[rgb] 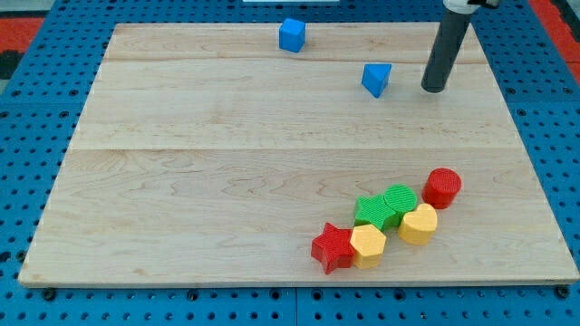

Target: Move blue triangle towards center

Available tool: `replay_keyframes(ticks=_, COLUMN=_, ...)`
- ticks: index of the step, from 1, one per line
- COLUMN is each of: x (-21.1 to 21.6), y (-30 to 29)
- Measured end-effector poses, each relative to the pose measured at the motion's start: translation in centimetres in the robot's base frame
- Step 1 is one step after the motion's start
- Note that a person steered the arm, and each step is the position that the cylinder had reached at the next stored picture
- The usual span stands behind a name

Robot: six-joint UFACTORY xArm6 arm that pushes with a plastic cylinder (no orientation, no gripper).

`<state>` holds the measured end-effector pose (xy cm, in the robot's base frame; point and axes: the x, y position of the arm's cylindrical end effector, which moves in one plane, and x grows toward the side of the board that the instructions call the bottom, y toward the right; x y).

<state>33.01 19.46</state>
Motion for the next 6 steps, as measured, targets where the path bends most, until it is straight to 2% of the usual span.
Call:
replay_keyframes(ticks=1, x=-3.4, y=-4.8)
replay_keyframes(ticks=2, x=-3.0, y=-12.3)
replay_keyframes(ticks=4, x=-2.0, y=-11.8)
replay_keyframes(ticks=5, x=0.6, y=-9.4)
replay_keyframes(ticks=6, x=1.2, y=-10.2)
